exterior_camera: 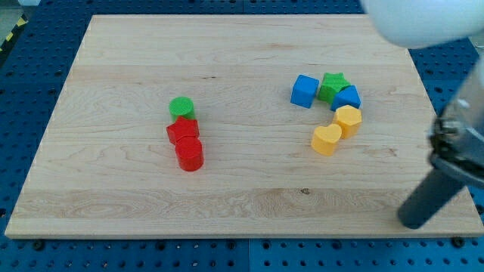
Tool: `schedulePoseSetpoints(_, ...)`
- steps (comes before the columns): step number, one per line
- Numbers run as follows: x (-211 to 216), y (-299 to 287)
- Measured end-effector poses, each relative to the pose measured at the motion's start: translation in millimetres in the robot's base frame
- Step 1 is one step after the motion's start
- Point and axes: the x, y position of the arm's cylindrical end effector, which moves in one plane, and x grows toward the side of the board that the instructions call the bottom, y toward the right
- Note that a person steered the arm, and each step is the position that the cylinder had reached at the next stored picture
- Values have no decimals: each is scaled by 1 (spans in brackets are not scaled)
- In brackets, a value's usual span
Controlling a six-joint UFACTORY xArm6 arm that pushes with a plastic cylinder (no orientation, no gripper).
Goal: Separate blue cube and green star
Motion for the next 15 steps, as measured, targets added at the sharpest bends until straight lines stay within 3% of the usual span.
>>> schedulePoseSetpoints(1, -28, 12)
schedulePoseSetpoints(4, -177, 50)
schedulePoseSetpoints(5, -202, 12)
schedulePoseSetpoints(11, -209, -48)
schedulePoseSetpoints(15, -179, -83)
